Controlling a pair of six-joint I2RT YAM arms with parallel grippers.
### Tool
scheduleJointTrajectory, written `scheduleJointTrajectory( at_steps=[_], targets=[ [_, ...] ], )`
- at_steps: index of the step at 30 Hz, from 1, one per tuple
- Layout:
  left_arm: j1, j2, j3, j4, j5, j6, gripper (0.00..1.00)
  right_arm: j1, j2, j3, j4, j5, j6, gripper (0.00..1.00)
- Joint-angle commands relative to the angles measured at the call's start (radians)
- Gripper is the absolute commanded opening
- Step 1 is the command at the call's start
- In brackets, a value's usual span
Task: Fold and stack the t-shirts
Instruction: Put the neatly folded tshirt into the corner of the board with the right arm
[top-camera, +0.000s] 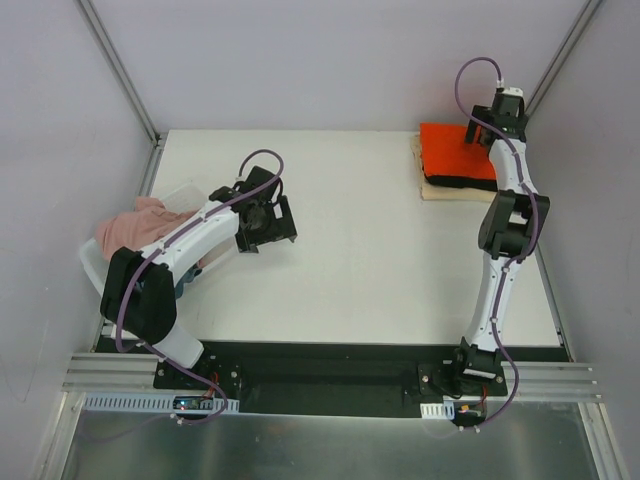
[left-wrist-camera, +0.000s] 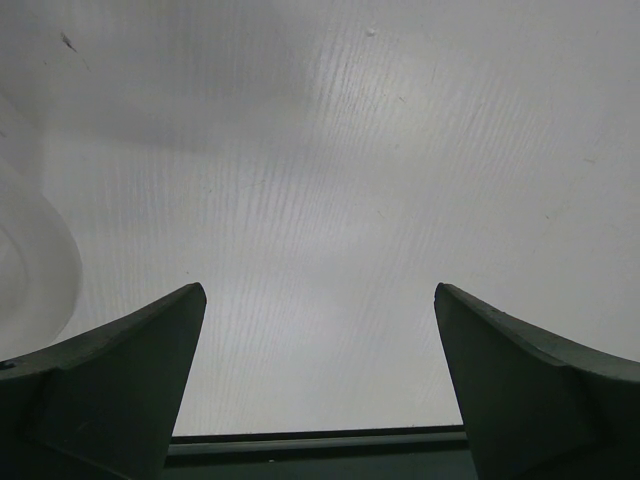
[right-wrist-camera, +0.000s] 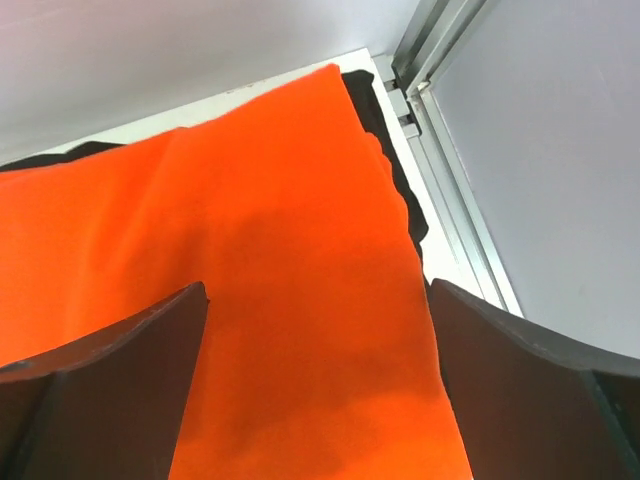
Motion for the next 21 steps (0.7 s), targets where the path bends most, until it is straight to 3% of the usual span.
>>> scheduleJointTrajectory(
  at_steps=[1,6,10,18,21],
  targets=[
    [0.013,-0.032,0.059,-0.020,0.014,0.036,0.99,0.004,-0.087,-0.016,0.043,0.068,0.013,0.97],
    [0.007,-0.040,0.120,-0.020,0.026,0.074,0.99,0.007,-0.218,-0.108,0.035,0.131,0.009,0.97],
    [-0.002,-0.066,0.166,-0.022,-0.001,0.119,0.99,0.023,-0.424,-0.270,0.047,0.113,0.010,0.97],
    [-0.017,-0.182,0.140,-0.020,-0.055,0.108,0.99,0.078,-0.903,-0.874,0.121,0.070,0.197,0.97],
    [-0.029,-0.212,0.127,-0.019,-0.050,0.110,0.99,0.118,-1.069,-1.006,0.121,0.035,0.236,0.97]
  ],
)
